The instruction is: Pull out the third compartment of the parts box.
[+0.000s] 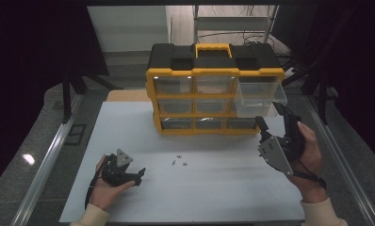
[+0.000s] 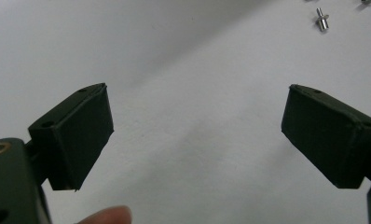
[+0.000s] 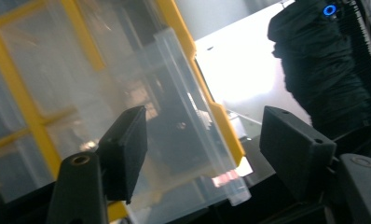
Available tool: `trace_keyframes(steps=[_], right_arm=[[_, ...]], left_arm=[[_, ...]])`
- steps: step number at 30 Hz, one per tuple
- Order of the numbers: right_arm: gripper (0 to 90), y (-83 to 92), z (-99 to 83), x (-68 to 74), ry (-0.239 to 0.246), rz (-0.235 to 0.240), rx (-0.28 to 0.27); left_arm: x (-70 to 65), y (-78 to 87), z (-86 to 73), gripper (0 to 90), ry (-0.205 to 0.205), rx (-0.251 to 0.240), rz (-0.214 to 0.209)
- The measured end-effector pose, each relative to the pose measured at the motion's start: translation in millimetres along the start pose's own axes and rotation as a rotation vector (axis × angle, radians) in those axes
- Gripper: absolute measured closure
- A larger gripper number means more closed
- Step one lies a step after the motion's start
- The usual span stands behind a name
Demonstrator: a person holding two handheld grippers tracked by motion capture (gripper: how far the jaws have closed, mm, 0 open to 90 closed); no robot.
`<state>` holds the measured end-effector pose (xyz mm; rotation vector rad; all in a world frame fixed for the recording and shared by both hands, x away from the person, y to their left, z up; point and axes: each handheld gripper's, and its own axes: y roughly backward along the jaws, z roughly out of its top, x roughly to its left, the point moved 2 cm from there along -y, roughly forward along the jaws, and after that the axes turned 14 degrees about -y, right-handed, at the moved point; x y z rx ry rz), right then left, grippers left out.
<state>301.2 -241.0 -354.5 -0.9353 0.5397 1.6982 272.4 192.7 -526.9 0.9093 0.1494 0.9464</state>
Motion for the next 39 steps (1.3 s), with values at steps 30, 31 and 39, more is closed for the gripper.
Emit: trace_keyframes(steps=[30,31,39], right_arm=[[20.4,17.0,-21.5,33.5,-0.454,0.352,0.153],[20.4,16.8,-22.4,34.3,-0.461,0.362,0.161],[18.4,12.4,-32.6,49.6,-0.559,0.473,0.236]], left_arm=[[0.0,1.2,-0.3,9.6,-0.004,-0.004,0.005],[0.1,1.2,-0.3,9.6,-0.004,-0.004,0.005],[0.6,0.6,-0.3,9.6,-0.005,-0.006,0.001]])
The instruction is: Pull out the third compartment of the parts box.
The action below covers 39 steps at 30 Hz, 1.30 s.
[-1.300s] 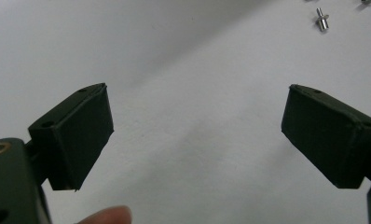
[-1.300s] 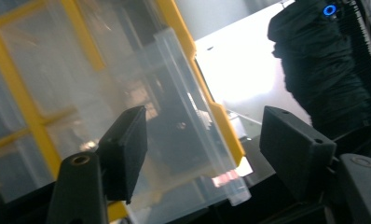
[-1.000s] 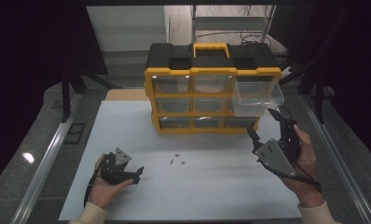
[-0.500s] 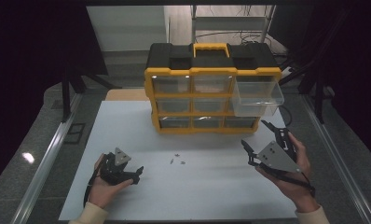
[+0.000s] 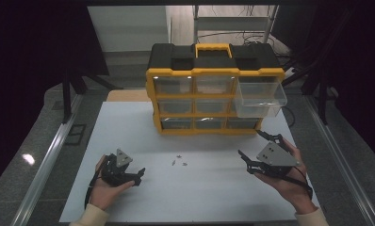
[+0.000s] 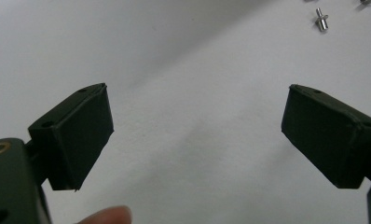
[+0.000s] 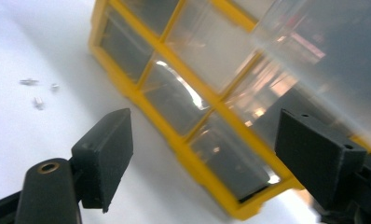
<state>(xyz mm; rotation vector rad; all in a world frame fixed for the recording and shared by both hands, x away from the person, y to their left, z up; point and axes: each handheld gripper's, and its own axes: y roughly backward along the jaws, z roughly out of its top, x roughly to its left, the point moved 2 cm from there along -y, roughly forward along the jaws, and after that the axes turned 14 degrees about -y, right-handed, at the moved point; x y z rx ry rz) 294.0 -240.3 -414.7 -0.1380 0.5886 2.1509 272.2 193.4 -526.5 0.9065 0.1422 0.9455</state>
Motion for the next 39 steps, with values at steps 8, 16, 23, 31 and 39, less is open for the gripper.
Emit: trace_keyframes(steps=[8,16,23,31,39], right_arm=[[17.4,-14.1,-12.2,3.3,-0.087,0.086,0.055],[15.4,-30.3,-22.0,8.2,-0.182,0.183,0.137],[13.3,-42.8,-32.3,13.4,-0.265,0.26,0.218],[14.3,-50.9,-42.4,16.1,-0.343,0.301,0.272],[14.3,-54.7,-48.2,17.9,-0.372,0.307,0.3]], left_arm=[[-1.0,0.1,1.2,9.6,-0.007,-0.007,-0.007],[-2.0,0.2,1.1,9.6,-0.007,-0.015,-0.017],[-2.7,1.2,-1.3,9.6,-0.015,-0.01,-0.024],[-4.1,2.0,0.9,9.6,-0.021,-0.01,-0.021],[-3.8,2.2,1.3,9.6,-0.019,-0.013,-0.021]])
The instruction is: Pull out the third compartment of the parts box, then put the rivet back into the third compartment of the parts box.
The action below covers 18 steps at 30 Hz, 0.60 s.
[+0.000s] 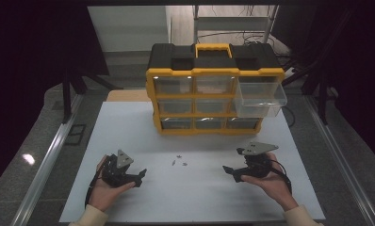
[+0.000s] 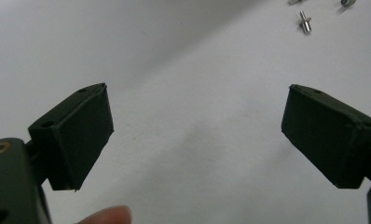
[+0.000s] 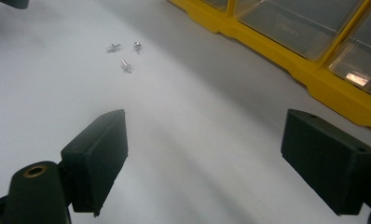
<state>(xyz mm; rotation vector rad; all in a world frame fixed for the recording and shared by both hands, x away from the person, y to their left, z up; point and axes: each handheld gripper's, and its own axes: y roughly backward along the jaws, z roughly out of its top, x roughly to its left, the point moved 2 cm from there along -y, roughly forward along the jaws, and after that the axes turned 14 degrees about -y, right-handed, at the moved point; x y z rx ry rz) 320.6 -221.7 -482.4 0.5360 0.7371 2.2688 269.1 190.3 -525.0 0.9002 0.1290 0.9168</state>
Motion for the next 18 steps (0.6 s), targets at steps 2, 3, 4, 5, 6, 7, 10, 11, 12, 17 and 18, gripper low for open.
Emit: trace_keyframes(steps=[2,3,4,5,6,7,10,11,12,17,18], right_arm=[[14.1,-0.6,-0.2,-0.4,0.001,-0.001,0.0],[14.0,-0.5,-0.3,-0.8,0.0,0.0,0.0],[13.9,-0.2,-0.5,-1.0,-0.003,0.004,0.0],[13.7,0.1,-0.5,-1.2,-0.007,0.011,-0.003],[13.7,0.3,-0.3,-1.4,-0.009,0.012,-0.005],[13.7,0.5,0.1,-1.2,-0.01,0.013,-0.007],[13.7,0.6,0.6,-0.2,-0.014,0.018,-0.008],[13.8,0.3,0.7,0.0,-0.013,0.019,-0.007],[13.9,0.0,0.7,0.4,-0.014,0.019,-0.006],[14.1,-3.0,2.0,2.6,-0.013,0.021,-0.003],[14.1,-3.5,2.4,3.3,-0.01,0.018,0.003]], left_arm=[[-0.1,0.5,-0.3,9.6,-0.002,0.002,0.001],[-0.2,0.8,-0.5,9.6,-0.001,0.002,0.002],[-0.5,0.8,-0.8,9.6,0.0,0.001,0.004],[-0.6,1.1,-1.1,9.7,0.0,0.002,0.005],[-0.6,1.4,-1.2,9.6,0.001,0.001,0.006],[-0.6,1.6,-1.1,9.6,0.001,0.001,0.007],[-0.8,1.9,-0.4,9.6,-0.001,0.001,0.009],[-0.7,2.1,-0.3,9.6,-0.002,0.001,0.01],[-0.5,2.2,-0.3,9.6,-0.001,0.0,0.01],[1.6,1.9,0.4,9.6,0.024,-0.02,0.001],[1.8,1.5,0.7,9.6,0.025,-0.022,-0.001]])
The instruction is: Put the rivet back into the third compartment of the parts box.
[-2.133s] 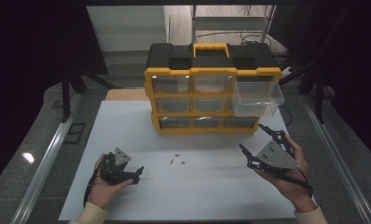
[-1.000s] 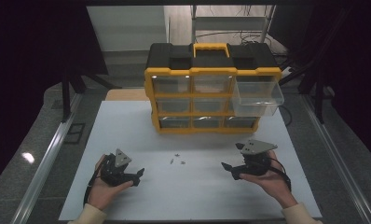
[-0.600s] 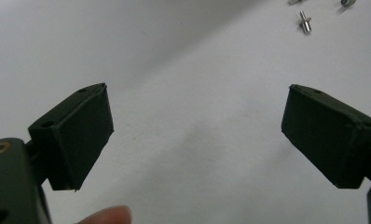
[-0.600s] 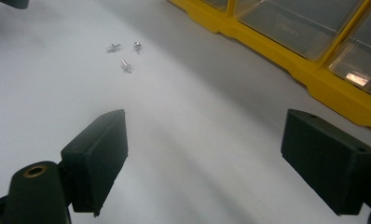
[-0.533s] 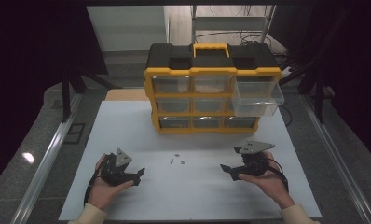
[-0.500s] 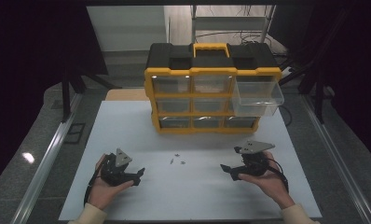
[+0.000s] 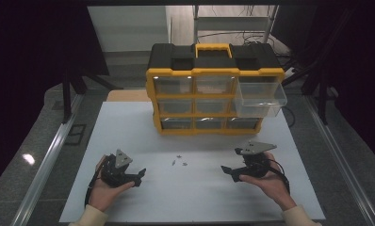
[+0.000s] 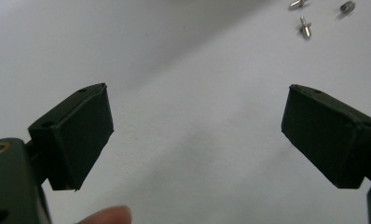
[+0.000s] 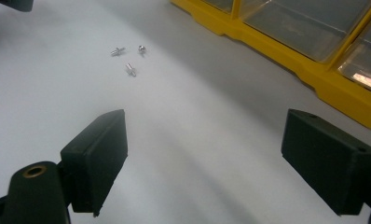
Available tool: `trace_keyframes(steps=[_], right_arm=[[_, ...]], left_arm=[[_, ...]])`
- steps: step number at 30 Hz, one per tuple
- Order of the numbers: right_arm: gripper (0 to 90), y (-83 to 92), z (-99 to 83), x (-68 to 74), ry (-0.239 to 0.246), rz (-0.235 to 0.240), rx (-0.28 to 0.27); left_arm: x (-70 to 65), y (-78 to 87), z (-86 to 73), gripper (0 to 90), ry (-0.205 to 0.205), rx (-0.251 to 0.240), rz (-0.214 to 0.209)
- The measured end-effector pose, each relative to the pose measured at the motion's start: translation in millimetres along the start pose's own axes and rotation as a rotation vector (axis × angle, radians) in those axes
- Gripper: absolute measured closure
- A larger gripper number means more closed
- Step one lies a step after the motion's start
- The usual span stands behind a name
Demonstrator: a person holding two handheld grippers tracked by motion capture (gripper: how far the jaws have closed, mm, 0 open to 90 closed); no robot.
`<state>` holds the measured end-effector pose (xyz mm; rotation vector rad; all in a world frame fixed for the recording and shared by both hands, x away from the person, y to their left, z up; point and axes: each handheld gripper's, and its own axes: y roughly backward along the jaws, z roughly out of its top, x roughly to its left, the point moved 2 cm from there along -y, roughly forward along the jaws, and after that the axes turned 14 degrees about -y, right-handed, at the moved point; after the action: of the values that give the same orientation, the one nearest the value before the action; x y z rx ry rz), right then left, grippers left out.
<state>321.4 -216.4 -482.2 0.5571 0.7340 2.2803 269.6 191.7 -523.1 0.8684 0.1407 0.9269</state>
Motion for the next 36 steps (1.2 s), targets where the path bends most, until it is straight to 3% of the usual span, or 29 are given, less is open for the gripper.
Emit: trace_keyframes(steps=[19,36], right_arm=[[15.7,-25.3,10.0,16.3,0.02,0.001,0.042],[17.0,-57.4,23.8,35.9,0.063,0.043,0.077]], left_arm=[[1.4,-2.7,2.1,9.6,-0.023,0.005,-0.012],[1.9,-1.9,1.3,9.5,-0.024,0.005,-0.013]])
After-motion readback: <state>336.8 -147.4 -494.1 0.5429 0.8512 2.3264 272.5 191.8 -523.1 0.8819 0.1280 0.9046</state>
